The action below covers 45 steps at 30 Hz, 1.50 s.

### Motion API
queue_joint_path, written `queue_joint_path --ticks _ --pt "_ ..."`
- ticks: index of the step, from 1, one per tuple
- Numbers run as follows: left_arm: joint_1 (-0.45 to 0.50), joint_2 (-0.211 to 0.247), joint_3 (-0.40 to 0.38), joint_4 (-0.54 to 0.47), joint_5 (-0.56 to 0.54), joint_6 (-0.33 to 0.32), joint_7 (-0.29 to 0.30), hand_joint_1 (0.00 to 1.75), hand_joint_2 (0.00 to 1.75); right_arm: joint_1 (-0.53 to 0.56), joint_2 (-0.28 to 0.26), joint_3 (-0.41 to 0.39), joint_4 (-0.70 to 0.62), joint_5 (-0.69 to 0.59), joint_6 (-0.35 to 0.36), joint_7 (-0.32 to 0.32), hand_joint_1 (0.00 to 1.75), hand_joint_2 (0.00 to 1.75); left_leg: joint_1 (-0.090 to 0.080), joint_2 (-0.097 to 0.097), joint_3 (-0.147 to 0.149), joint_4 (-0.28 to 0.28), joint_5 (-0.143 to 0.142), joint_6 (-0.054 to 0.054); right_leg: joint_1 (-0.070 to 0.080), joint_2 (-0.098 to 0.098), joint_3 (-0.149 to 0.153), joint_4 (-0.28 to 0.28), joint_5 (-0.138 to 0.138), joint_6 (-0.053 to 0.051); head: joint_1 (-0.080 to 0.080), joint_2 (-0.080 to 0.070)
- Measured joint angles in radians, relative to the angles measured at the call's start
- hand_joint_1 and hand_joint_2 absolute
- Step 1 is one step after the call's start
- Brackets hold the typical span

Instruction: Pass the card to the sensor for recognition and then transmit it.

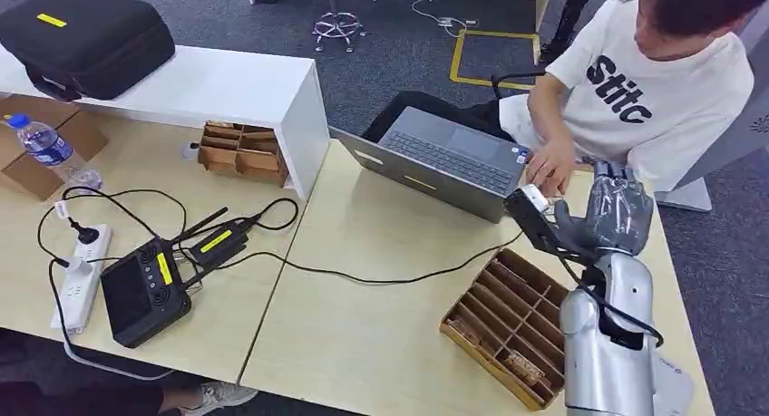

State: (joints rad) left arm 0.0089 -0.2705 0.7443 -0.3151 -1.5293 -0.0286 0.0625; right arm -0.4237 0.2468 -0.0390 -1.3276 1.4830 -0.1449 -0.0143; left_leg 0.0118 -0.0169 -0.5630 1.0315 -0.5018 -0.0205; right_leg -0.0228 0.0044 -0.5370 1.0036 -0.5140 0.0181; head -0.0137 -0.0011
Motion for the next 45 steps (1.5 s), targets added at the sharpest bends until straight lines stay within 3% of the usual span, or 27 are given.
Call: queue_joint_path --ticks 7,15,18,20,23,26,30,35,38,42,45 --pt "0.002 -0.015 0.019 0.0 0.002 0.01 0.008 0.0 1.75 0.199 0.002 0.056 -0.308 -0.211 -0.033 -0.106 0.0 1.75 0.0 -0.003 -0.002 0.0 -0.001 0.0 0.0 -0.003 -0.001 0.0 -0.001 0.0 0.0 0.0" --pt "0.012 -0.037 0.105 -0.018 0.004 0.035 0.011 0.0 1.75 0.639 0.002 0.101 -0.823 -0.442 -0.179 -0.273 0.0 1.75 0.0 -0.004 -0.003 0.0 -0.005 0.001 0.0 -0.004 -0.001 -0.001 -0.005 0.001 0.0 0.0" --pt "0.017 -0.039 0.137 -0.018 0.007 0.057 0.011 0.0 1.75 0.762 0.011 0.088 -0.966 -0.616 -0.174 -0.365 0.0 1.75 0.0 -0.003 -0.002 0.0 -0.006 0.0 0.0 -0.003 -0.002 -0.001 -0.006 0.0 0.0 0.0" --pt "0.019 -0.039 0.15 -0.018 0.008 0.064 0.01 0.0 1.75 0.803 0.032 0.054 -1.022 -0.724 -0.132 -0.414 0.0 1.75 0.0 -0.001 -0.002 0.0 -0.006 0.0 0.0 -0.002 -0.001 -0.001 -0.006 0.0 0.0 0.0" --pt "0.021 -0.04 0.167 -0.018 0.01 0.071 0.007 0.0 1.75 0.834 0.058 -0.025 -1.064 -0.84 -0.058 -0.432 0.0 1.75 0.0 -0.001 0.0 0.0 -0.006 0.0 0.0 -0.001 0.0 -0.001 -0.006 0.0 0.0 0.0" --pt "0.022 -0.041 0.177 -0.018 0.011 0.071 0.004 0.0 1.75 0.835 0.069 -0.101 -1.066 -1.07 0.076 -0.457 0.0 1.75 0.0 0.0 0.002 0.0 -0.005 0.0 0.0 -0.001 0.002 -0.001 -0.006 0.0 0.0 0.0" --pt "0.024 -0.041 0.19 -0.018 0.008 0.071 0.001 0.0 1.75 0.829 0.079 -0.223 -1.056 -1.369 0.204 -0.48 0.0 1.75 0.0 0.0 0.002 0.0 -0.005 0.0 0.0 -0.001 0.003 -0.001 -0.005 0.0 0.0 0.0" --pt "0.026 -0.041 0.205 -0.02 0.003 0.07 -0.005 0.0 1.75 0.802 0.083 -0.408 -1.007 -1.696 0.266 -0.475 0.0 1.75 0.0 0.0 0.002 0.0 -0.006 0.0 0.0 -0.001 0.003 -0.001 -0.006 0.0 0.0 0.0" --pt "0.027 -0.041 0.214 -0.021 0.002 0.069 -0.009 0.0 1.75 0.783 0.084 -0.512 -0.969 -1.738 0.302 -0.475 0.0 1.75 0.0 0.0 0.002 0.0 -0.006 0.0 0.0 -0.001 0.003 -0.001 -0.006 0.0 0.0 0.0" --pt "0.028 -0.042 0.219 -0.021 0.002 0.067 -0.011 0.0 1.75 0.769 0.084 -0.578 -0.94 -1.753 0.305 -0.474 0.0 1.75 0.0 0.0 0.003 0.0 -0.006 0.0 0.0 -0.001 0.003 -0.001 -0.006 0.0 0.0 0.0" --pt "0.028 -0.042 0.22 -0.023 0.0 0.064 -0.014 0.0 1.75 0.743 0.084 -0.621 -0.893 -1.921 0.351 -0.438 0.0 1.75 0.0 0.001 0.003 0.0 -0.006 0.0 0.0 -0.001 0.003 -0.001 -0.006 0.0 0.0 0.0"
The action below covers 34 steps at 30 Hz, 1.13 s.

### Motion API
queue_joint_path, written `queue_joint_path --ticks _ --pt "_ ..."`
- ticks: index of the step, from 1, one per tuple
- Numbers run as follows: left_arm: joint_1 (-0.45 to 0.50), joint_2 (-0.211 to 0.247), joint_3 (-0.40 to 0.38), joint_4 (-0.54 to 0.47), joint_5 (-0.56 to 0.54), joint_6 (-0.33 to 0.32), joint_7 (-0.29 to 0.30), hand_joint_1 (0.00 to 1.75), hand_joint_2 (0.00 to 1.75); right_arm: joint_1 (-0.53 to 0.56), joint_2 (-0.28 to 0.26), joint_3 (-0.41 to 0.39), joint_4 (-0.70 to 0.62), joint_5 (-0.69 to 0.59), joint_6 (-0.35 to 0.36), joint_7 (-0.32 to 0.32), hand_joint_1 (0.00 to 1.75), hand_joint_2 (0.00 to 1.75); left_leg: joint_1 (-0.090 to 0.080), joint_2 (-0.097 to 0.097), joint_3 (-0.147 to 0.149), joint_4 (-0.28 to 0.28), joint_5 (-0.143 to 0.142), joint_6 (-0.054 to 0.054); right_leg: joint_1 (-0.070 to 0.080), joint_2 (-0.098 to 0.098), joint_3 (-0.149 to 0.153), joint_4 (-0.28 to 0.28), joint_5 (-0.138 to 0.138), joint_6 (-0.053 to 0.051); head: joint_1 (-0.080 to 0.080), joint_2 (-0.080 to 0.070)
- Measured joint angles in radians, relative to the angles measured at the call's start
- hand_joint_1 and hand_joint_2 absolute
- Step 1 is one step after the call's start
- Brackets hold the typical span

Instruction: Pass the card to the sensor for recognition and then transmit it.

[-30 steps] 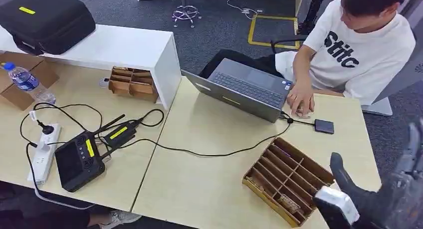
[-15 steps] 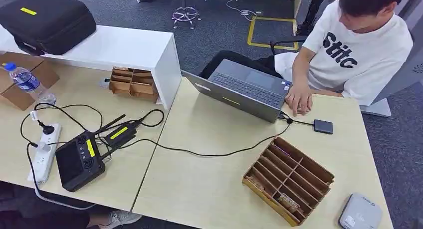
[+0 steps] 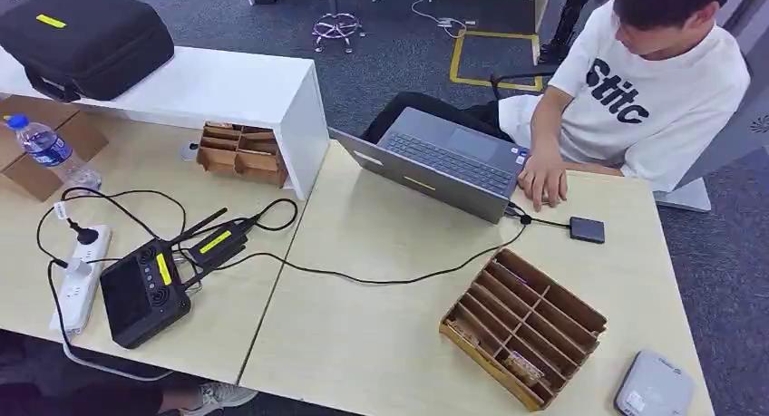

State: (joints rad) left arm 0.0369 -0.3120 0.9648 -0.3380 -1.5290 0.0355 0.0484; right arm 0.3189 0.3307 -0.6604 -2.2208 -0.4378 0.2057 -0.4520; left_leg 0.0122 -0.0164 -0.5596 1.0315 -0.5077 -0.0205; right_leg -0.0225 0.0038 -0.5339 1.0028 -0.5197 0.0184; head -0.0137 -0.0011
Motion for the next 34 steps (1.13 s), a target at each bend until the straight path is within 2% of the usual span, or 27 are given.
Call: queue_joint_path --ticks 1,4,6,9,12,20,24,26,34 --pt "0.0 0.0 0.0 -0.003 0.0 -0.003 -0.003 0.0 1.75 -0.026 0.0 -0.032 0.036 -0.064 0.032 0.001 0.0 1.75 0.0 0.0 0.0 0.0 0.0 0.0 0.0 0.0 0.0 0.0 0.0 0.0 0.0 0.0" --pt "0.0 0.0 0.0 -0.005 0.0 -0.011 -0.011 0.0 1.75 -0.129 0.0 -0.21 0.21 -0.196 0.153 -0.006 0.0 1.75 0.0 0.0 0.001 0.0 0.0 0.0 0.0 0.0 0.0 0.0 0.0 0.0 0.0 0.0" --pt "0.0 0.001 0.0 -0.005 0.0 -0.01 -0.017 0.0 1.75 -0.192 -0.008 -0.326 0.35 -0.269 0.197 -0.011 0.0 1.75 -0.001 -0.001 0.001 0.0 0.0 0.0 0.0 0.0 0.001 -0.001 0.0 0.0 0.0 0.0" --pt "0.0 0.003 -0.003 -0.005 0.0 -0.007 -0.019 0.0 1.75 -0.249 -0.019 -0.456 0.543 -0.303 0.201 -0.032 0.0 1.75 -0.001 -0.001 0.001 0.001 0.0 0.0 -0.001 0.0 0.002 -0.001 0.0 0.0 0.001 0.0" --pt "-0.002 0.005 -0.005 -0.005 0.0 -0.002 -0.021 0.0 1.75 -0.279 -0.018 -0.55 0.702 -0.298 0.2 -0.046 0.0 1.75 -0.001 0.0 0.002 0.0 -0.001 0.001 -0.001 0.0 0.002 -0.001 0.0 0.0 0.0 0.0" --pt "-0.01 0.009 -0.023 -0.005 0.0 0.004 -0.03 0.0 1.75 -0.312 -0.037 -0.66 1.015 -0.196 0.173 0.021 0.0 1.75 0.0 0.0 0.002 0.0 -0.001 0.001 0.0 0.0 0.002 0.0 0.0 0.0 0.0 0.0" --pt "-0.013 0.013 -0.037 -0.005 0.0 0.006 -0.041 0.0 1.75 -0.301 -0.052 -0.671 1.161 0.002 0.136 0.096 0.0 1.75 0.0 0.0 0.002 0.0 -0.001 0.001 0.0 0.0 0.002 0.0 0.0 0.0 0.0 0.0" --pt "-0.015 0.015 -0.045 -0.004 0.0 0.006 -0.045 0.0 1.75 -0.291 -0.061 -0.67 1.215 0.083 0.129 0.13 0.0 1.75 -0.001 0.0 0.002 0.0 -0.001 0.001 0.0 0.0 0.002 0.0 -0.001 0.0 0.0 0.0" --pt "-0.017 0.023 -0.054 -0.004 0.0 0.006 -0.048 0.0 1.75 -0.278 -0.086 -0.671 1.314 0.114 0.128 0.148 0.0 1.75 -0.001 0.0 0.002 0.0 -0.001 0.001 -0.001 0.0 0.002 0.0 0.0 0.0 0.0 0.0"
